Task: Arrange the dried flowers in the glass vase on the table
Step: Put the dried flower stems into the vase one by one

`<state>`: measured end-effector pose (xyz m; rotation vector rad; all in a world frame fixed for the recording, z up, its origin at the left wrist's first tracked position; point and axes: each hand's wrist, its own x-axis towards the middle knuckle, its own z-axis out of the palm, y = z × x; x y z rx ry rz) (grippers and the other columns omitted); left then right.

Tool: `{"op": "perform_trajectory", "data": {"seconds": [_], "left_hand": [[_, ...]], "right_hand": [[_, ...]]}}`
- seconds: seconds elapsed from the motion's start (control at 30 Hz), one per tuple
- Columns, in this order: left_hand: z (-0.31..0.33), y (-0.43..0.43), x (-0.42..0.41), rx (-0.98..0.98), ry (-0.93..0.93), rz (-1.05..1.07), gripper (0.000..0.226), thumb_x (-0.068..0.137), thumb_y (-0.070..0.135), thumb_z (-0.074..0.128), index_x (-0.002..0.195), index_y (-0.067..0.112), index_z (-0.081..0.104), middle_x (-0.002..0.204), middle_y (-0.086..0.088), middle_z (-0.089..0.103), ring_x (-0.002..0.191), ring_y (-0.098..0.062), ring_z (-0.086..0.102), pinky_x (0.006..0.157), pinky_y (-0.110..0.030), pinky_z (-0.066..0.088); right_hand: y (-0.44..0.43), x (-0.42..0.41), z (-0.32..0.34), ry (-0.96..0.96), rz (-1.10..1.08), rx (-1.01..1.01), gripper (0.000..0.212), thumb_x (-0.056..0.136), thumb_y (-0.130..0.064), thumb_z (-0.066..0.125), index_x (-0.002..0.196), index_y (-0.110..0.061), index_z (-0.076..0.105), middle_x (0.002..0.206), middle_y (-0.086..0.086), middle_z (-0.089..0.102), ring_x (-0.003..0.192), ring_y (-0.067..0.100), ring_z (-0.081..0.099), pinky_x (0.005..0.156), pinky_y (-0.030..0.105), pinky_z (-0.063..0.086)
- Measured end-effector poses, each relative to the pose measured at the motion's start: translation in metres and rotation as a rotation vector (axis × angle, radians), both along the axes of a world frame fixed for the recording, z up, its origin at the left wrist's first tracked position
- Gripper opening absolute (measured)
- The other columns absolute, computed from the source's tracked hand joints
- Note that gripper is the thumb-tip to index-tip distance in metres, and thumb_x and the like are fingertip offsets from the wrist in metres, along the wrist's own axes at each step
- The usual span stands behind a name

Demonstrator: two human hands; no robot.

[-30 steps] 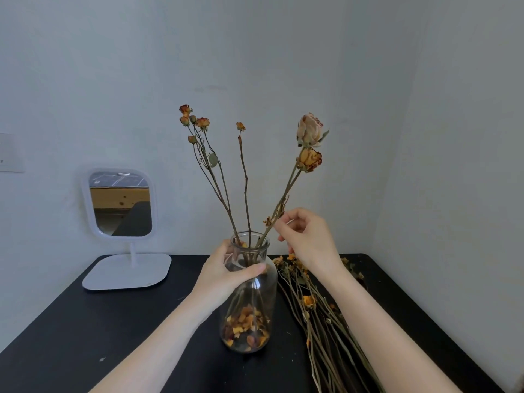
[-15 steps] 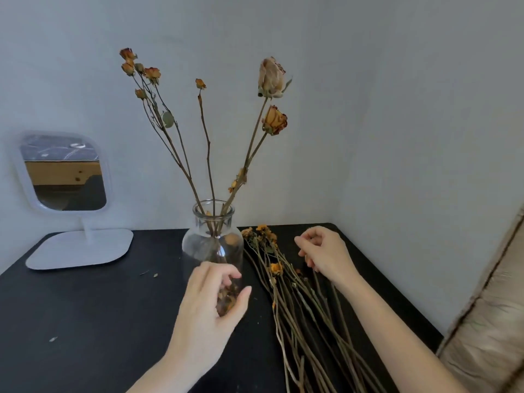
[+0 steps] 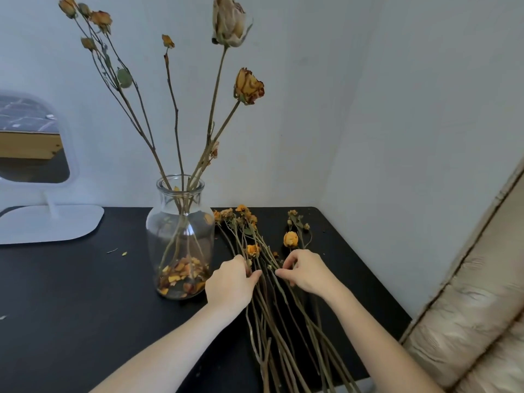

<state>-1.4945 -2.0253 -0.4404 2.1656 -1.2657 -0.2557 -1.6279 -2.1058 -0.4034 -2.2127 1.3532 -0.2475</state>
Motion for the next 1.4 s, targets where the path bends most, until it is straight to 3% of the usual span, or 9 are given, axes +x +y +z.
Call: {"op": "perform_trajectory", "data": {"seconds": [0.13,0.27,0.4,0.67,0.83,1.0,1.1,1.27,1.4], "left_hand": [[0.000,-0.011,-0.001,0.077,0.072,0.067,0.027,0.089,0.043,0.053,0.087,0.016,0.055,0.086,0.001,0.059,0.080,-0.022,0.059,0.065,-0.030,0.044],[0.004,-0.014,0.002,0.086,0.188,0.078,0.040,0.090,0.036,0.052,0.057,0.014,0.050,0.062,-0.001,0.055,0.067,-0.025,0.059,0.058,-0.028,0.040],[0.007,-0.011,0.003,0.069,0.243,0.067,0.051,0.091,0.036,0.052,0.046,0.015,0.043,0.051,-0.001,0.049,0.058,-0.024,0.057,0.061,-0.030,0.045],[0.009,-0.008,0.005,-0.061,0.347,0.093,0.041,0.089,0.032,0.058,0.055,0.012,0.051,0.060,-0.005,0.056,0.059,-0.020,0.055,0.056,-0.027,0.040],[0.010,-0.007,0.005,-0.148,0.404,0.105,0.036,0.089,0.031,0.059,0.058,0.014,0.052,0.057,0.000,0.054,0.056,-0.013,0.052,0.054,-0.026,0.039],[0.014,-0.007,0.005,-0.176,0.429,0.090,0.032,0.090,0.030,0.057,0.062,0.015,0.050,0.060,0.001,0.053,0.060,-0.013,0.053,0.059,-0.029,0.042],[0.015,-0.005,0.007,-0.188,0.436,0.099,0.031,0.091,0.029,0.056,0.064,0.016,0.048,0.059,0.003,0.051,0.054,-0.009,0.051,0.051,-0.023,0.036],[0.015,0.000,0.009,-0.238,0.416,0.085,0.031,0.093,0.026,0.053,0.066,0.015,0.043,0.060,0.003,0.047,0.049,-0.006,0.045,0.042,-0.014,0.035],[0.017,0.004,0.009,-0.305,0.408,0.033,0.032,0.093,0.023,0.051,0.065,0.015,0.039,0.059,0.003,0.043,0.052,-0.007,0.040,0.046,-0.014,0.032]], "right_hand": [[-0.003,0.008,-0.003,0.075,-0.006,-0.015,0.017,0.081,-0.035,0.067,0.078,-0.021,0.058,0.086,0.000,0.064,0.083,0.017,0.062,0.079,0.036,0.053],[-0.009,0.011,-0.007,0.096,-0.048,0.007,0.016,0.083,-0.029,0.066,0.085,-0.013,0.068,0.089,0.003,0.068,0.083,0.019,0.064,0.080,0.037,0.055],[-0.012,0.010,-0.008,0.068,-0.081,-0.004,0.021,0.085,-0.027,0.063,0.091,-0.008,0.068,0.093,0.008,0.068,0.084,0.021,0.065,0.081,0.038,0.055],[-0.010,0.015,-0.008,0.029,-0.077,-0.092,0.022,0.087,-0.031,0.059,0.096,-0.011,0.062,0.095,0.004,0.064,0.087,0.022,0.062,0.079,0.038,0.053],[-0.005,0.034,-0.003,0.013,0.000,-0.061,0.026,0.087,-0.038,0.060,0.080,-0.014,0.063,0.063,-0.004,0.055,0.063,0.016,0.056,0.068,0.033,0.052],[-0.006,0.045,-0.007,0.115,-0.011,0.006,0.026,0.087,-0.030,0.060,0.094,-0.006,0.068,0.081,0.007,0.066,0.083,0.024,0.067,0.080,0.038,0.055],[-0.009,0.045,-0.009,0.109,-0.042,0.015,0.025,0.087,-0.028,0.060,0.095,-0.006,0.067,0.088,0.009,0.068,0.085,0.023,0.066,0.083,0.037,0.055],[-0.009,0.044,-0.008,0.087,-0.069,0.008,0.029,0.087,-0.033,0.060,0.094,-0.006,0.067,0.082,0.007,0.068,0.083,0.021,0.067,0.085,0.036,0.054],[-0.007,0.047,-0.006,0.055,-0.081,0.016,0.031,0.088,-0.034,0.059,0.090,-0.006,0.072,0.075,0.006,0.072,0.082,0.019,0.068,0.086,0.036,0.053]]}}
